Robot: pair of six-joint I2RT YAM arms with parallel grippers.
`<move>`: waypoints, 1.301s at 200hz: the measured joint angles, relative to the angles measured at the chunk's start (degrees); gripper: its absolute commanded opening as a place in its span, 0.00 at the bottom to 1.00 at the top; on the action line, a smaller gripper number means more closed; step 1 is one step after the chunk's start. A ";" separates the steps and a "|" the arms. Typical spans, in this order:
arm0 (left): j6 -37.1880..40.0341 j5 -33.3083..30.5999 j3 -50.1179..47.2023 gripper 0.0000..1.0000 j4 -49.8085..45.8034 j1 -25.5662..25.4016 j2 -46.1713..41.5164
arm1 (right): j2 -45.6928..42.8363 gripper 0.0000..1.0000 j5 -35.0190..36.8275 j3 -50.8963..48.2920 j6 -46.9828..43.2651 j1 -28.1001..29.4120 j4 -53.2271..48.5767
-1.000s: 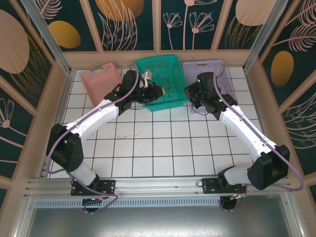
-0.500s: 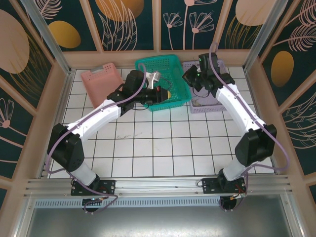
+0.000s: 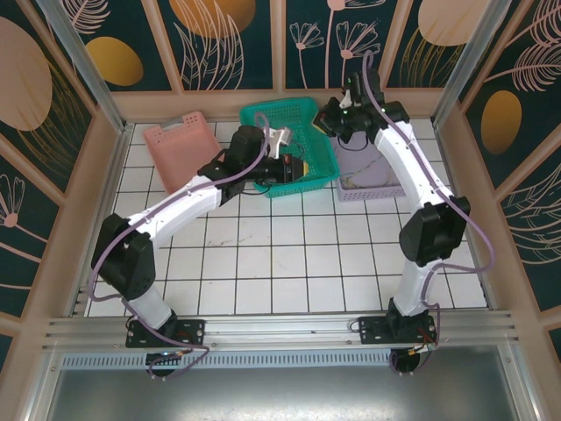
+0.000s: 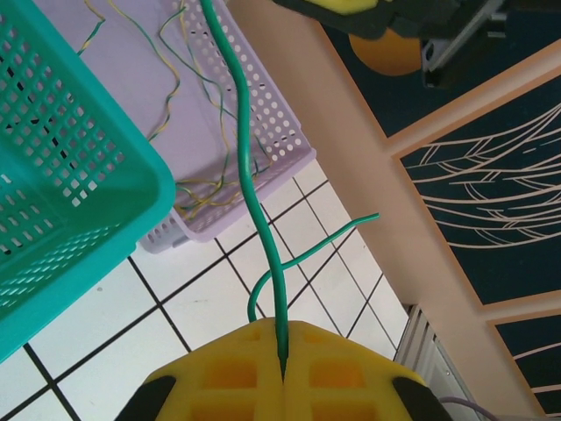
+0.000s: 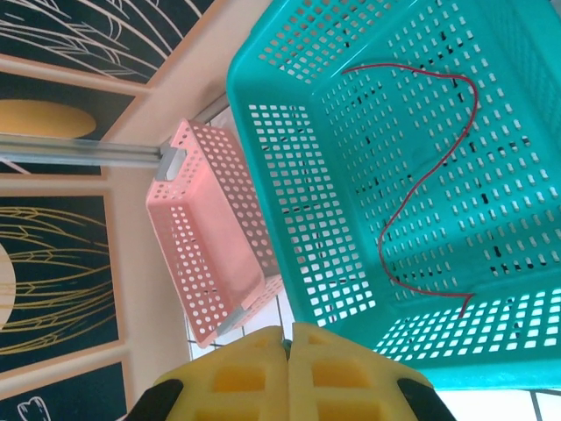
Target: Untangle the cables
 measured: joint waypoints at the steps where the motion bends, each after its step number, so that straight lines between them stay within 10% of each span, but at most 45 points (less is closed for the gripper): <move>1: 0.00 -0.02 0.04 0.00 0.00 -0.02 0.02 | 0.13 0.00 -0.04 0.17 -0.04 0.00 -0.11; 40: -0.83 -2.64 0.81 0.00 0.81 -0.37 0.85 | 6.62 0.00 -3.89 9.73 -1.07 -0.02 -4.66; 75: -8.83 -2.69 -1.18 0.00 2.91 -0.81 0.00 | 7.32 0.37 -2.43 12.72 -1.99 -1.57 -3.19; 108: -17.97 -2.25 -4.46 0.00 5.75 -0.11 -1.27 | -2.03 0.49 3.76 3.43 1.36 -6.93 1.31; 169: -28.06 -4.92 -4.57 0.00 14.71 3.65 -2.12 | -33.81 0.55 11.41 -32.65 24.37 1.64 15.96; 229: -32.70 -5.88 -5.49 0.00 19.30 3.72 -2.12 | -26.73 0.55 11.15 -44.00 43.74 11.69 31.17; 260: -34.16 -5.40 -6.56 0.00 21.14 3.65 -2.14 | -26.18 0.37 11.41 -44.15 48.74 11.69 36.09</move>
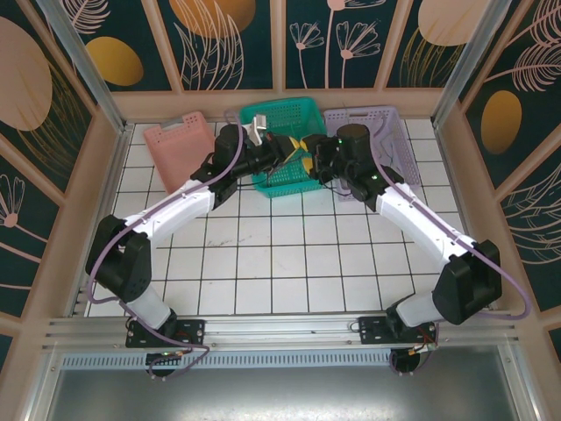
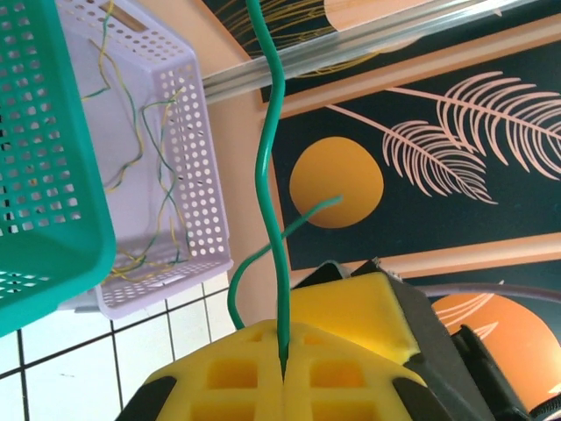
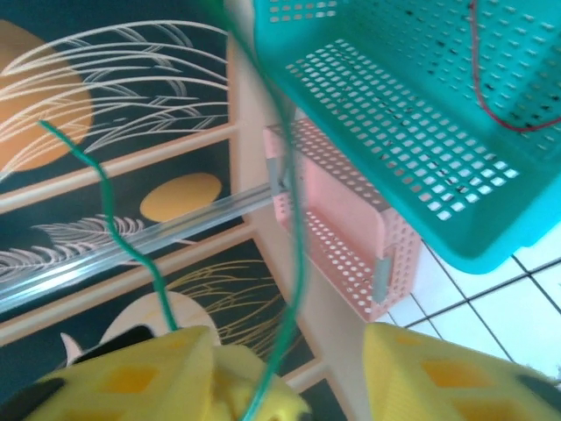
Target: Untangle the cables
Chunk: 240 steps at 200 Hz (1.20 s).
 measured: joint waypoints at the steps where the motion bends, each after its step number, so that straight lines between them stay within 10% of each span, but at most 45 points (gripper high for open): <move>1: -0.02 0.00 -0.02 0.00 0.09 0.00 0.00 | 0.00 0.37 -0.02 0.00 -0.02 0.00 0.17; 28: -1.11 0.20 -1.18 0.00 1.95 -0.15 -0.68 | 0.07 0.18 0.04 -0.26 3.26 0.00 3.45; 114: -4.09 0.20 -2.58 0.00 4.13 -0.15 -1.25 | 0.15 0.00 0.02 -3.13 8.28 -0.13 7.48; 128: -4.52 0.17 -2.62 0.33 4.17 -0.15 -1.25 | 0.11 0.00 0.17 -3.10 7.91 -0.11 7.41; 147: -5.42 0.17 -2.27 0.51 3.69 -0.13 -1.29 | 0.11 0.00 1.07 -2.86 5.09 -0.33 5.35; 240: 3.23 -2.69 16.81 0.52 -22.97 1.36 3.41 | 1.40 0.00 3.30 5.09 -14.69 -0.66 -7.72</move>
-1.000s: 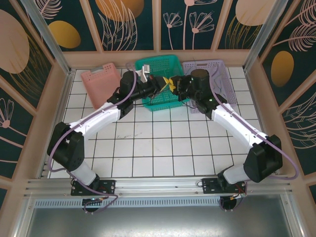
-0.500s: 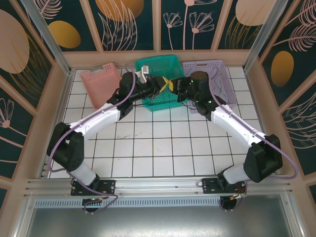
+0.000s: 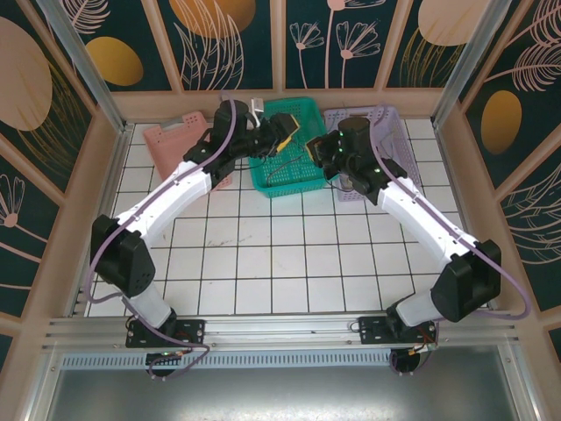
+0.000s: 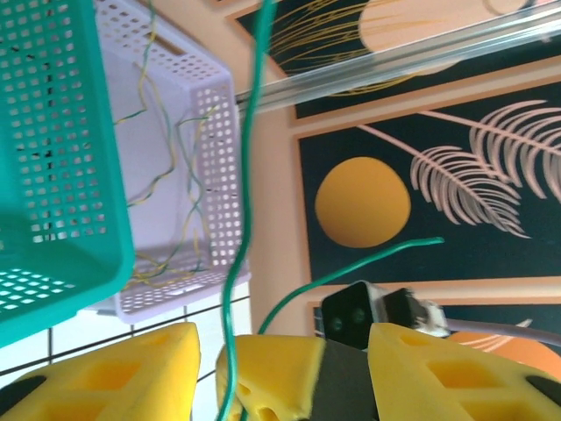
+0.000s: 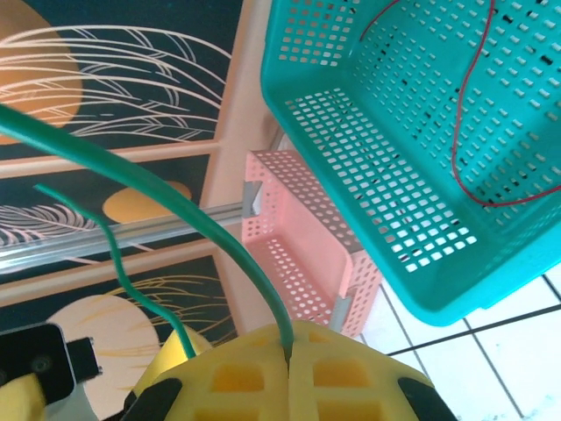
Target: Untangle the cables
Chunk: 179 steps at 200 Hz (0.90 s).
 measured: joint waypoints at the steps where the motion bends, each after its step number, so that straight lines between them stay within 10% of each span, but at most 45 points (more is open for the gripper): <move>1: 0.07 -0.04 0.02 0.51 -0.11 0.00 0.09 | 0.02 0.00 0.02 0.02 -0.07 0.00 -0.04; 58: 4.68 -1.77 0.44 0.00 -7.45 0.04 3.82 | 1.18 0.00 -0.17 1.16 -2.49 0.00 -3.23; 179: -4.68 3.76 -13.49 0.00 -0.20 2.25 -4.48 | -13.29 0.00 -1.88 -24.81 18.93 -1.29 16.63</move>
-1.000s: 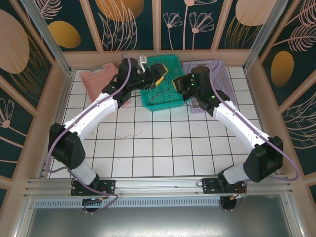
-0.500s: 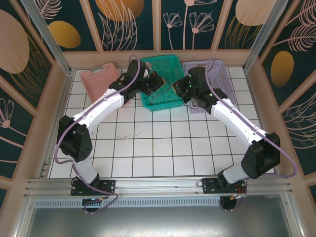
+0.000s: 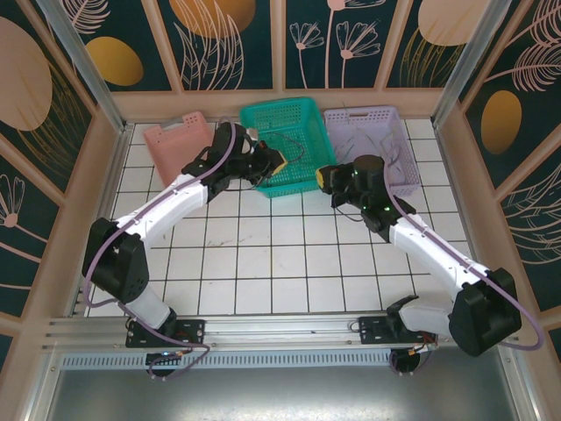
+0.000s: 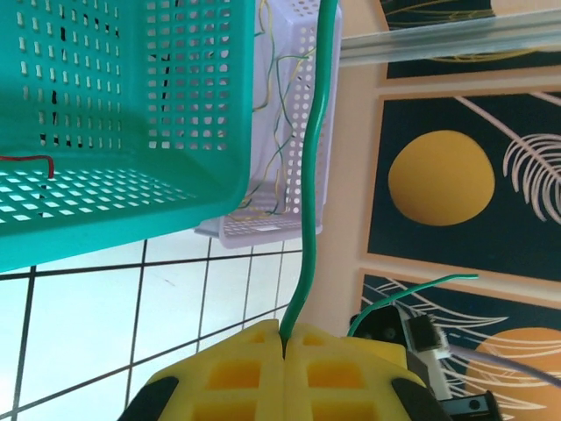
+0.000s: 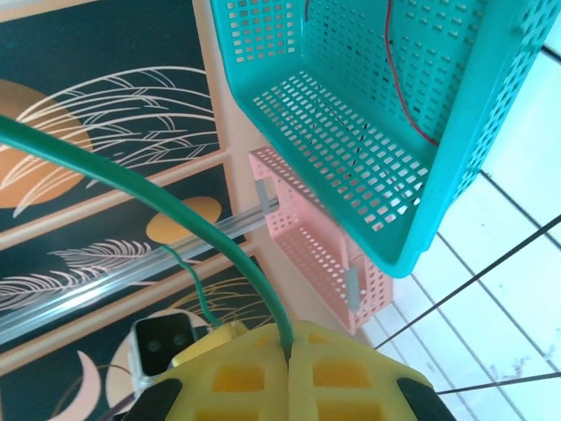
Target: Untangle the cables
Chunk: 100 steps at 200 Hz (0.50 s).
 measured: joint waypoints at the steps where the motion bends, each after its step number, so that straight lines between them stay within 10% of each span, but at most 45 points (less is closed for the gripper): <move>1: -0.11 0.07 -0.04 0.00 0.11 0.02 0.00 | 0.00 0.00 0.00 0.00 0.15 0.04 0.09; 47: -6.67 0.85 -1.14 0.00 6.21 1.97 -0.35 | 1.88 0.00 1.42 0.11 6.67 2.67 4.70; 72: -7.30 -0.50 -1.51 0.00 6.91 3.82 -0.85 | 3.17 0.40 1.33 0.72 8.09 2.95 4.09; 100: -0.20 -4.20 4.50 0.00 -0.11 10.40 -0.61 | 3.69 0.53 1.51 4.52 2.27 0.90 -4.42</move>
